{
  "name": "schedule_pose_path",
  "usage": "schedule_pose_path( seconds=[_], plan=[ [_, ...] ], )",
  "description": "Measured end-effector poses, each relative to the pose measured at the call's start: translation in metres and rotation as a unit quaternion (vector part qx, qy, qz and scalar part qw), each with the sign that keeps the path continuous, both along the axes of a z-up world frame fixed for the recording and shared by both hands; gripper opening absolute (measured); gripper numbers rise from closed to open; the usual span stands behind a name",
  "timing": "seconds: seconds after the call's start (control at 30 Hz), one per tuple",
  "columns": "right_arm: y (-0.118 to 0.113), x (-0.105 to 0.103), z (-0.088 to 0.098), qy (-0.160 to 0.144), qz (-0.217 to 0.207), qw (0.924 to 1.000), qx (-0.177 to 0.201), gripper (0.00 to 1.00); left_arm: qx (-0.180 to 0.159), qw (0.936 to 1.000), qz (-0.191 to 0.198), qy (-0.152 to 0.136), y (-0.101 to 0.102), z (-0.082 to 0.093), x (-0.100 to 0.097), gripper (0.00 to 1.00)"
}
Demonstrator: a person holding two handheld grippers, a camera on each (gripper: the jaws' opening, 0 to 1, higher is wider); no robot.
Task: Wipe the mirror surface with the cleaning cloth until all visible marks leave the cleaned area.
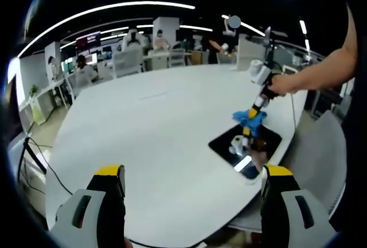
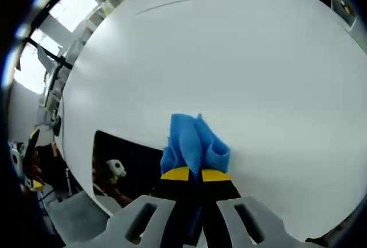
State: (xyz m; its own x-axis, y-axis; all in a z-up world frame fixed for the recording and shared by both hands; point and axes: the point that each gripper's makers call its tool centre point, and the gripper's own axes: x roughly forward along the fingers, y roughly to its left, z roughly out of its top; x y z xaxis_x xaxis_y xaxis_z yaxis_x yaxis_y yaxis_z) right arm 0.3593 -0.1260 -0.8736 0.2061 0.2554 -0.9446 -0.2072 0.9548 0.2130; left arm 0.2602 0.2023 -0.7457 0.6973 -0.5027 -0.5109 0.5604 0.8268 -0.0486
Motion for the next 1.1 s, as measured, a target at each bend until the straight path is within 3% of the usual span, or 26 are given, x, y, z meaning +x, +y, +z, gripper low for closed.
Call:
schedule_pose_path(
  seconds=[0.13,0.27,0.33,0.37,0.47,0.53,0.8,0.97,1.1],
  plan=[
    [0.000,-0.001,0.000,-0.013,0.013,0.9998,0.000,0.00,-0.004,1.0000,0.000,-0.001,-0.003,0.000,0.000,1.00],
    [-0.001,-0.003,0.001,-0.006,0.021,0.9991,0.036,0.00,-0.019,0.9996,0.022,-0.001,-0.001,0.002,0.004,1.00],
    [-0.009,-0.007,0.010,-0.013,0.019,0.9993,0.029,0.00,-0.013,0.9996,0.023,-0.003,0.001,0.003,0.005,1.00],
    [-0.006,-0.005,0.017,-0.028,0.029,0.9982,0.045,0.00,-0.009,0.9997,0.022,-0.006,0.002,0.006,0.005,1.00],
    [-0.019,-0.013,0.028,-0.017,0.026,0.9987,0.039,0.00,-0.010,0.9995,0.026,-0.011,0.005,0.010,0.005,1.00],
    [-0.031,-0.010,0.039,-0.034,0.031,0.9985,0.029,0.01,-0.008,0.9996,0.027,-0.009,0.006,0.009,0.003,1.00],
    [-0.080,0.000,0.073,-0.058,0.004,0.9980,0.025,0.01,-0.001,0.9998,0.020,-0.006,0.004,0.008,-0.004,1.00],
    [-0.100,-0.001,0.072,-0.054,-0.008,0.9983,0.019,0.01,0.002,0.9998,0.020,-0.008,0.004,0.009,-0.005,1.00],
    [-0.108,-0.005,0.059,-0.051,-0.012,0.9986,0.012,0.01,0.005,0.9997,0.023,-0.009,0.005,0.011,-0.006,1.00]
  ],
)
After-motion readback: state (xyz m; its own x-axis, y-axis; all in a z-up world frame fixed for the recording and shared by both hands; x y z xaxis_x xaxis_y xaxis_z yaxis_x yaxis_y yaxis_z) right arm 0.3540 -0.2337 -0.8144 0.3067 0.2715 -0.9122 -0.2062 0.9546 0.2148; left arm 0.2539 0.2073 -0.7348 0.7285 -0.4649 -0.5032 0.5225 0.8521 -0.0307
